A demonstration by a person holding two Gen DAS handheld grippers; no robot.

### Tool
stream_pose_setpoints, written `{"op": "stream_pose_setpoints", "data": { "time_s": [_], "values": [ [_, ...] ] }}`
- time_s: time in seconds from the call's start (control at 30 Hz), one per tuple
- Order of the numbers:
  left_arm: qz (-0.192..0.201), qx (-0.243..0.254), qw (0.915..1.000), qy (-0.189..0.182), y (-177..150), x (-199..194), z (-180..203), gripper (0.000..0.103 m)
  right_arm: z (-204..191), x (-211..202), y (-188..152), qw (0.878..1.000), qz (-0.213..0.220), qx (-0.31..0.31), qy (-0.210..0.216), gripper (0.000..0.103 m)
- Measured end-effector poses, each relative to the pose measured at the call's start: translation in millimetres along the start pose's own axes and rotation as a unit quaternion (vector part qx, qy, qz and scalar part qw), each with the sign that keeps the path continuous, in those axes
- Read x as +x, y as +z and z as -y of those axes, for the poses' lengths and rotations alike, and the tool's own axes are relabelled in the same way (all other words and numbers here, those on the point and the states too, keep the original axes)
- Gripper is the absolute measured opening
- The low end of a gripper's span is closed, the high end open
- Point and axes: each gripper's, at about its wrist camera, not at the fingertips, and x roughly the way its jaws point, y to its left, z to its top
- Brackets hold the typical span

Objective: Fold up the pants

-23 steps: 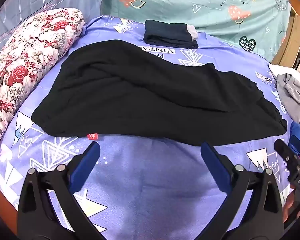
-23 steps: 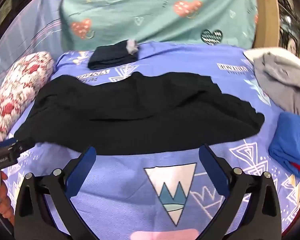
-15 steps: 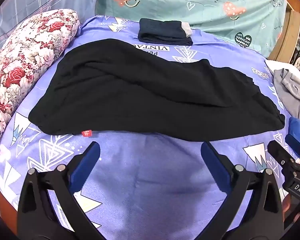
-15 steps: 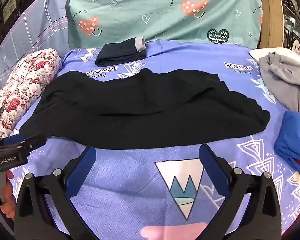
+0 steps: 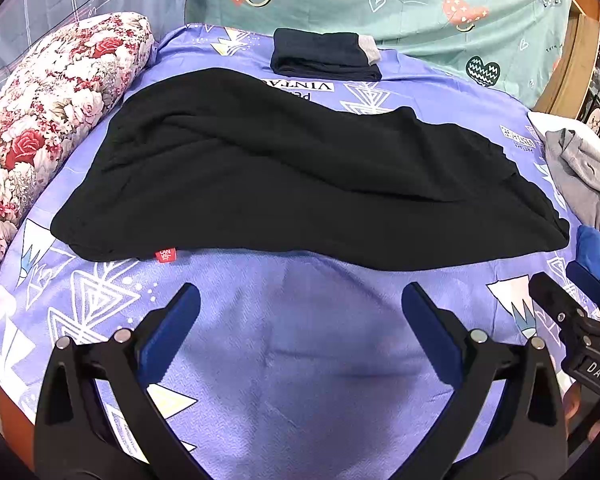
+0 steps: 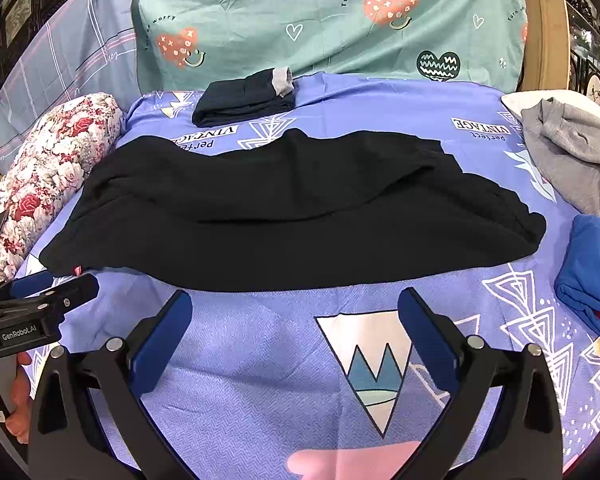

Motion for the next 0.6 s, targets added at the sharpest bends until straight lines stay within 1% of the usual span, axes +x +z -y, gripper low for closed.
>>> {"op": "stream_pose_setpoints", "data": {
  "time_s": [0.07, 0.17, 0.27, 0.6],
  "values": [
    [-0.001, -0.001, 1.0000, 0.000, -1.1, 0.3, -0.9, 0.101, 6.2, -5.7, 6.1, 1.000, -0.005, -0.004, 0.007, 0.102],
    [-0.003, 0.000, 1.0000, 0.002, -2.7, 1.0, 1.0, 0.101, -0.3, -15.3, 9.5, 1.000, -0.011, -0.004, 0.009, 0.102],
    [-0.002, 0.002, 1.0000, 0.001, -4.2, 0.4, 3.3, 0.101, 7.0, -20.2, 11.6, 1.000, -0.015, -0.006, 0.012, 0.102],
    [0.003, 0.008, 1.0000, 0.001, -4.7, -5.6, 8.9, 0.101, 7.1, -22.8, 13.3, 1.000, -0.017, -0.005, 0.012, 0.102]
  ]
}}
